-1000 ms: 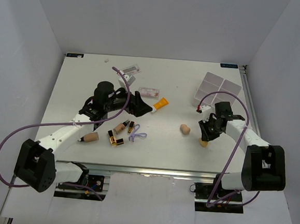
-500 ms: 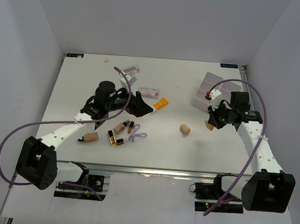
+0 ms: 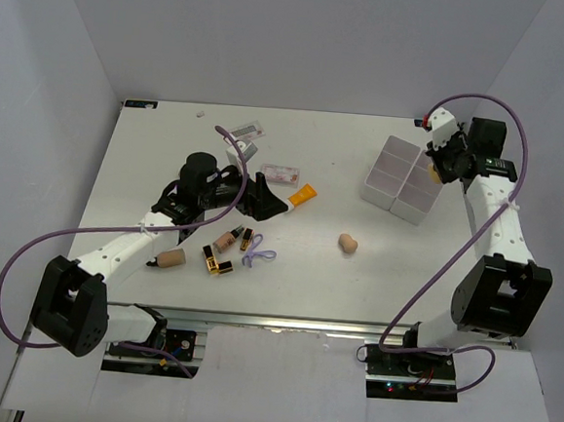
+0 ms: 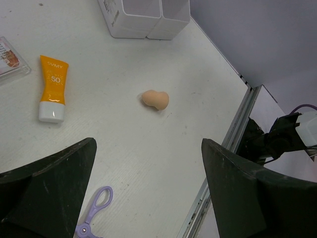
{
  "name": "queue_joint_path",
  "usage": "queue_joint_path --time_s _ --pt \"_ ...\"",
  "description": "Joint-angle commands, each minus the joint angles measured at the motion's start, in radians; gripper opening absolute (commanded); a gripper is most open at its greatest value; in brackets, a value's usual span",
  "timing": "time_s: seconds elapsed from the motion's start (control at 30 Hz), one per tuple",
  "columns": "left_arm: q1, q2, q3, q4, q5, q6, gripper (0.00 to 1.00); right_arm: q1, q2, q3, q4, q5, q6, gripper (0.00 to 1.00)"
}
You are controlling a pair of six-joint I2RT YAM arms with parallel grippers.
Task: Organize the makeup
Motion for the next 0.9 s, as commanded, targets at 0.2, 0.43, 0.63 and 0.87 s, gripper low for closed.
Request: queue_joint_path --time_s 0.2,0.43,0.63,0.87 --pt "-0.004 0.010 0.045 -0.011 0.008 0.016 0.98 -0.003 0.161 0.101 0.201 0.075 -0.131 0.08" --pt "-0.004 0.020 0.047 -0.015 0.008 0.021 0.98 -0.003 0.230 0.106 0.253 0.070 -0.180 0.09" --pt "-0.004 0.026 0.049 -0.017 0.008 0.023 0.98 -0.004 0.269 0.095 0.294 0.112 -0.224 0.11" --pt "-0.004 0.031 0.050 -0.020 0.007 0.028 0.98 -0.004 0.289 0.091 0.292 0.118 -0.224 0.25"
